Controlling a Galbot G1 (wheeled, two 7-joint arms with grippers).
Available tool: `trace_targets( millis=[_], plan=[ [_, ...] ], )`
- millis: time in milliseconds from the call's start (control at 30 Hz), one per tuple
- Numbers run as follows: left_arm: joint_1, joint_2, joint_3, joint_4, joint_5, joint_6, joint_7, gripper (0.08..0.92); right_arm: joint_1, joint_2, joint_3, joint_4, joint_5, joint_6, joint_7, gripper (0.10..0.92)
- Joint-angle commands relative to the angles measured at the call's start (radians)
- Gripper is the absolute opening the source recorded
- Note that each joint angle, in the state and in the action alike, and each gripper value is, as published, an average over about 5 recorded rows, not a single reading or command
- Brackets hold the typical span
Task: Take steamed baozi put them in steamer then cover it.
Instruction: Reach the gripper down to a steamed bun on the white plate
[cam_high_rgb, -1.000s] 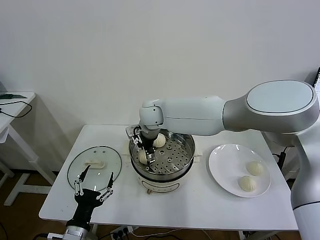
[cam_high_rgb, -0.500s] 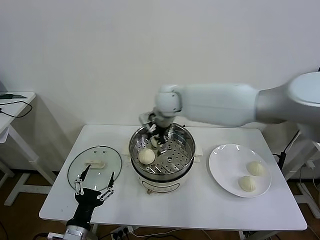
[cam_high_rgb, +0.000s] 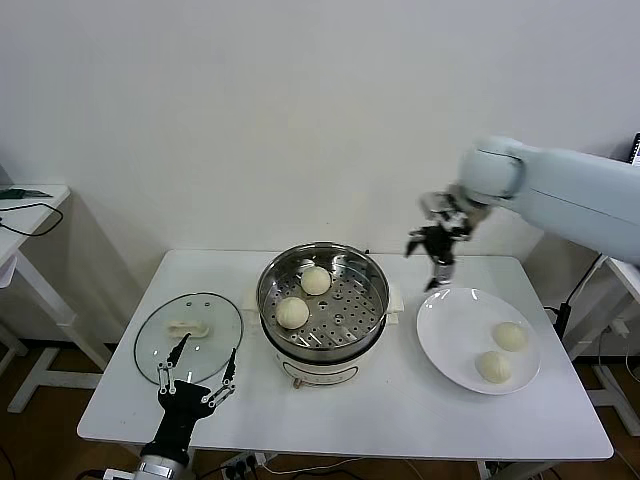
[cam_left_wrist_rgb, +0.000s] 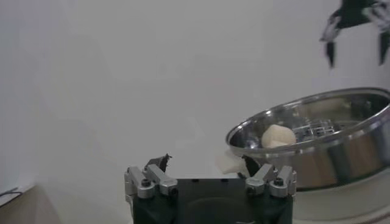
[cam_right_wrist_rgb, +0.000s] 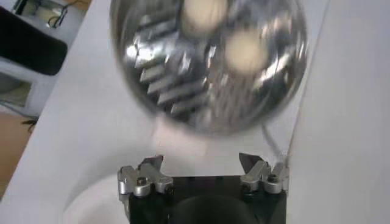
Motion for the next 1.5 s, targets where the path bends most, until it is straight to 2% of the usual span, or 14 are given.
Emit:
trace_targets(
  millis=[33,400,967,1300,1500],
  plan=[
    [0.004,-0.001,0.005,0.005,0.003,-0.001,0.001,0.823,-0.228,-0.183,0.081,-0.009,-0.152,0.056,-0.036,0.823],
    [0.007,-0.005,0.000,0.009,0.002,0.000,0.001,0.823,-0.458,-0.143,0.281,-0.104,-0.250,0.052,0.012,0.823],
    [0.010,-0.009,-0.010,0.016,-0.002,-0.001,0.000,0.823,-0.574,-0.089,0.375,-0.166,-0.331,0.051,0.007,0.818],
    [0.005,-0.011,-0.011,0.019,-0.003,-0.001,-0.001,0.823,-0.567,-0.071,0.377,-0.181,-0.331,0.051,0.019,0.694],
    [0.005,-0.010,-0.009,0.017,-0.003,0.000,-0.001,0.823,-0.454,-0.062,0.329,-0.165,-0.308,0.058,-0.011,0.671]
  ],
)
